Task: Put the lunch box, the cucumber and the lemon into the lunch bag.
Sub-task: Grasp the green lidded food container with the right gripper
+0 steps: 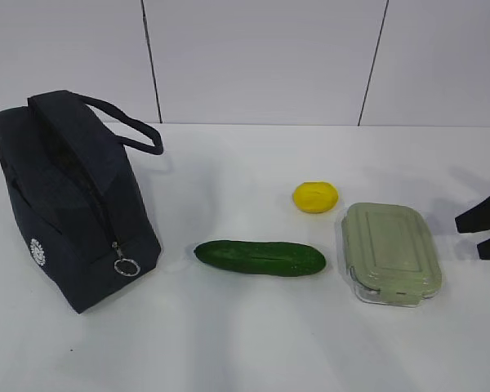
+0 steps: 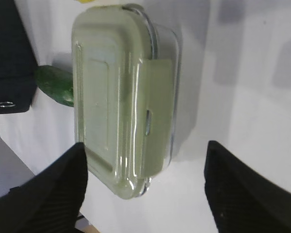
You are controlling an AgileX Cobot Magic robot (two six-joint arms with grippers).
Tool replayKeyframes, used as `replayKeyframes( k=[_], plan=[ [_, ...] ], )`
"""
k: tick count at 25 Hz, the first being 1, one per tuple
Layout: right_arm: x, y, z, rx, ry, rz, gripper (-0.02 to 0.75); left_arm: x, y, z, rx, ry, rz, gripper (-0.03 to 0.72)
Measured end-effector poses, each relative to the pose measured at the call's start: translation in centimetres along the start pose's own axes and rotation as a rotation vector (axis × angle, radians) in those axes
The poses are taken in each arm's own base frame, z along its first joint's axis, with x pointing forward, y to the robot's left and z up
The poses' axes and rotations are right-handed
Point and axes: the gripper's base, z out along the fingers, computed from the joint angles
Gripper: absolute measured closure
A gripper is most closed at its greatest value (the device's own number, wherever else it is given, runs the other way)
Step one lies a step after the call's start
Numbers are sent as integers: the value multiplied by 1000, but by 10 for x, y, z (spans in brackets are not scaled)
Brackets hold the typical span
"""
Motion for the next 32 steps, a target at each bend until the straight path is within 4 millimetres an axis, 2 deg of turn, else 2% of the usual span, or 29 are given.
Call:
replayKeyframes(
  k=[7,13,16,23,32],
  plan=[
    [-6,-1,6,-50,-58,-23,155,0,0,0,0,0,0,453],
    [-6,-14,18,-76,-59,10,155,0,0,0,0,0,0,452],
    [-7,-13,23,-87,-55,-8,154,0,0,0,0,0,0,452],
    [-8,-4,52,-123,-3,-51,154,0,0,0,0,0,0,452],
    [-8,-7,57,-136,-7,-34,153,0,0,0,0,0,0,452]
  ],
)
